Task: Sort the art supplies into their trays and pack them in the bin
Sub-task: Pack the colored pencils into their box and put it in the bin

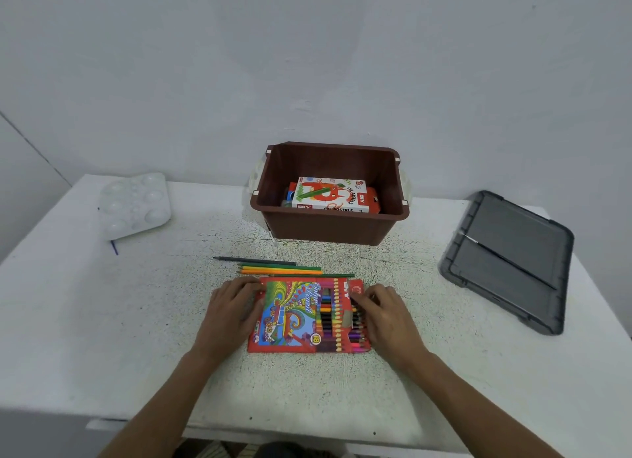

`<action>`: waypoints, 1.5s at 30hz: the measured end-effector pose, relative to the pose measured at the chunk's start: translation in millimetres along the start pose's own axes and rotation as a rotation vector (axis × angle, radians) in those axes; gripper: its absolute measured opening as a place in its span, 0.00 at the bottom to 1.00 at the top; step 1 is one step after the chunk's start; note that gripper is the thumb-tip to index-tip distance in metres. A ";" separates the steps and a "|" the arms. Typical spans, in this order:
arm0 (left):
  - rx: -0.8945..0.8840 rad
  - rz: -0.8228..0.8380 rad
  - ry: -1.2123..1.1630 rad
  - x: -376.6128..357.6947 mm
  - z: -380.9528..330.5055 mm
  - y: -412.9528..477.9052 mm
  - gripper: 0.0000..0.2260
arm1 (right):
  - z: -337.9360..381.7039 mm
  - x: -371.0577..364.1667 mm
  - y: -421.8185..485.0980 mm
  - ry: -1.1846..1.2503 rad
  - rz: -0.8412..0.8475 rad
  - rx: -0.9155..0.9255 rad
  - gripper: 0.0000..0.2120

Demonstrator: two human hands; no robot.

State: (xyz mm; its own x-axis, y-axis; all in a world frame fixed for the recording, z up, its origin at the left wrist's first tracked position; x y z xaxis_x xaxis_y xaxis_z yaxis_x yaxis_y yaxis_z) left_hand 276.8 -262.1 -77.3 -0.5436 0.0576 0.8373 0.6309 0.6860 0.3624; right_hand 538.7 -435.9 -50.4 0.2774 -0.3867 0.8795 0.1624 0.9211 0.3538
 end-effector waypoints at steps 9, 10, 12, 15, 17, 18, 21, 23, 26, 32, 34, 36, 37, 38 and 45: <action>0.007 -0.001 -0.002 1.0 -1.4 0.0 0.17 | -5.7 7.2 28.3 0.037 0.024 -0.093 0.11; 0.009 0.000 -0.001 1.0 -1.7 0.1 0.17 | -6.3 8.1 33.7 0.030 0.027 -0.105 0.11; 0.014 0.004 -0.002 1.4 -2.7 0.5 0.17 | -8.1 8.3 44.5 0.011 0.050 -0.114 0.10; 0.022 0.014 -0.003 1.3 -2.7 1.1 0.17 | -9.5 6.4 57.5 -0.005 0.105 -0.125 0.11; 0.027 0.020 0.003 1.6 -2.4 1.2 0.17 | -9.2 3.7 62.9 -0.002 0.160 -0.146 0.13; 0.029 0.021 0.005 2.2 -3.0 1.5 0.17 | -8.9 1.9 64.3 -0.007 0.189 -0.151 0.13; 0.028 0.015 0.003 5.1 -7.2 2.4 0.18 | -8.1 -2.5 65.6 -0.031 0.244 -0.165 0.13; 0.036 0.015 0.002 7.3 -8.9 2.3 0.18 | -8.5 -3.3 66.3 -0.018 0.249 -0.187 0.12; 0.044 0.030 0.007 7.7 -8.9 2.1 0.18 | -8.5 -0.2 68.2 0.025 0.235 -0.228 0.09; 0.046 0.038 0.030 8.4 -10.1 2.2 0.19 | -9.4 16.8 67.5 0.200 0.116 -0.291 0.04; 0.049 0.015 0.038 9.6 -14.3 4.0 0.18 | -8.9 27.1 67.3 0.266 0.066 -0.314 0.04; 0.052 -0.018 0.047 10.5 -22.0 9.3 0.17 | -7.0 38.3 68.1 0.338 0.018 -0.351 0.03; 0.051 -0.028 0.047 10.1 -27.6 13.2 0.17 | -6.1 43.8 68.3 0.383 -0.010 -0.373 0.03; 0.040 -0.037 0.039 10.0 -34.5 17.7 0.16 | -4.9 49.1 68.5 0.430 -0.037 -0.397 0.04; -0.156 -0.062 0.060 17.9 -92.3 63.0 0.21 | 8.5 71.1 74.1 0.682 -0.135 -0.500 0.05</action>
State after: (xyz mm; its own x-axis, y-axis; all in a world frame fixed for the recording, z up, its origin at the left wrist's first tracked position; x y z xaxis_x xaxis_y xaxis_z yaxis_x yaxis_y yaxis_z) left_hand 357.9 -284.8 -1.7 -0.5533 -0.0274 0.8325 0.6782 0.5655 0.4694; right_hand 562.4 -394.8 41.0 0.7083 -0.5820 0.3995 0.5895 0.7990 0.1188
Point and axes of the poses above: each hand's wrist, its own y-axis towards the middle knuckle, its own x-axis out of the back of the hand, z = x × y, the point moved 3 cm from there along y, towards the middle knuckle, and after that the axes turned 1 degree about -x, right-handed, at the moved point
